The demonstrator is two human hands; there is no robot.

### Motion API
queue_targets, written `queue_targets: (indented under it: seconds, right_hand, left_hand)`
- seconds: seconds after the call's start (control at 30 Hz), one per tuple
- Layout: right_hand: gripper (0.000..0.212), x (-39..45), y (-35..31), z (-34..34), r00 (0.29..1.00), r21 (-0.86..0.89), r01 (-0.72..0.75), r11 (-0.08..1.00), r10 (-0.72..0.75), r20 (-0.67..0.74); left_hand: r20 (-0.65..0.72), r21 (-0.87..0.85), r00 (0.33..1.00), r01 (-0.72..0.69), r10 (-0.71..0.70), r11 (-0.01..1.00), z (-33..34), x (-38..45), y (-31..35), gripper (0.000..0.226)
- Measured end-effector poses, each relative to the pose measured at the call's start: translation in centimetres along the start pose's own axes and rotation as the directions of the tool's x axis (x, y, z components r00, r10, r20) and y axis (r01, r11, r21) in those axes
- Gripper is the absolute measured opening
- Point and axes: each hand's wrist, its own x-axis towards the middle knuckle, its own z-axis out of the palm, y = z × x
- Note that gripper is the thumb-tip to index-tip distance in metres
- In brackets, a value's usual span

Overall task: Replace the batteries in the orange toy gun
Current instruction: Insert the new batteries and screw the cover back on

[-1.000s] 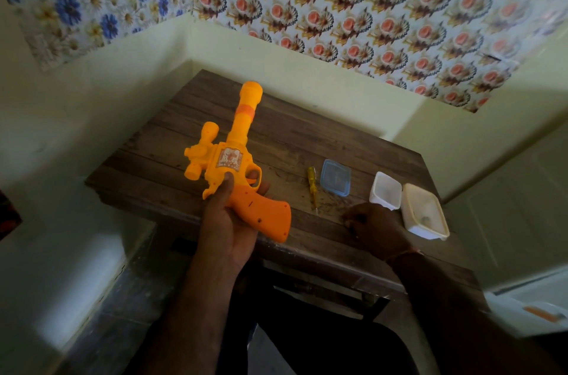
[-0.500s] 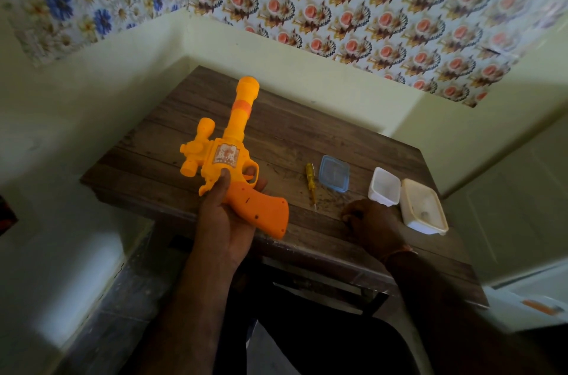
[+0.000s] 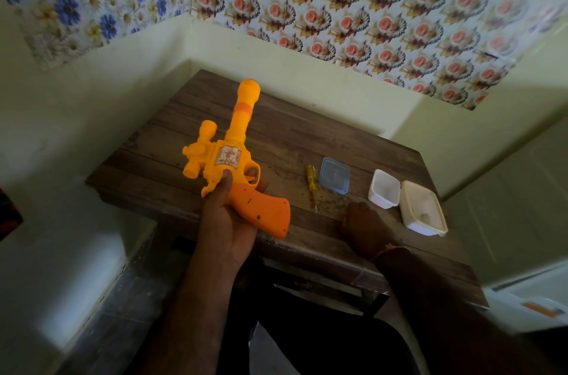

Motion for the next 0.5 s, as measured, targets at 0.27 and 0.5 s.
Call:
queue_targets:
  seconds: [0.27, 0.5]
  right_hand:
    - [0.022, 0.3, -0.2, -1.1, 0.999, 0.085, -0.031, 0.996, 0.032, -0.014]
    - [0.025, 0.7, -0.6, -1.8, 0.999, 0.110, -0.017, 0.994, 0.013, 0.035]
  left_hand:
    - [0.004, 0.002, 1.000, 0.002, -0.002, 1.000, 0.0, 0.1, -0.1, 0.061]
    - [0.015, 0.000, 1.000, -0.008, 0.008, 1.000, -0.1, 0.3, -0.1, 0.061]
